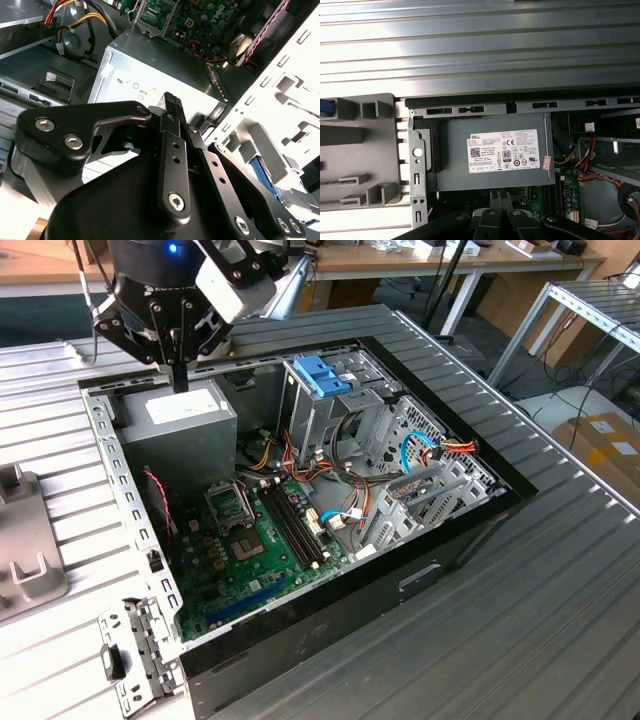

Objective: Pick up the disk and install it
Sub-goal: 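Reach for the disk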

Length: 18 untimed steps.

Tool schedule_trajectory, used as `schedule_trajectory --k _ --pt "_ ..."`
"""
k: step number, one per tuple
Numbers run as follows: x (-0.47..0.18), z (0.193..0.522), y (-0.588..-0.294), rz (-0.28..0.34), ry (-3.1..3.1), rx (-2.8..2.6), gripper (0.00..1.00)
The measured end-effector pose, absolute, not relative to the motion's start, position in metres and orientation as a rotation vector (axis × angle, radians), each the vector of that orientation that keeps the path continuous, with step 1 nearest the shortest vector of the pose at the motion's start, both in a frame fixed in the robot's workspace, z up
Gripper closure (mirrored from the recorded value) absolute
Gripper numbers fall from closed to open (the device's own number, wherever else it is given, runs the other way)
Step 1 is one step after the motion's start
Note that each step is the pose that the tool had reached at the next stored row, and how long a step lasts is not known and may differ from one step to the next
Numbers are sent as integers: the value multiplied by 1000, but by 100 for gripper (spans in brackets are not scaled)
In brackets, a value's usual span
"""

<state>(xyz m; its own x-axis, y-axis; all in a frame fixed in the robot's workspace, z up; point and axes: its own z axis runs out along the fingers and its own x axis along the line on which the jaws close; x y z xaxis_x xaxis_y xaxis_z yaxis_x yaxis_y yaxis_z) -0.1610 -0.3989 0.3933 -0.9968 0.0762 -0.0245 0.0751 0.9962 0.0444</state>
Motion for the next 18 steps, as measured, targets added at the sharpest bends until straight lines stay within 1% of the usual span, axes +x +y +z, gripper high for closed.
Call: schedule_trajectory --k 18 --pt "-176 393 -399 68 3112 118 90"
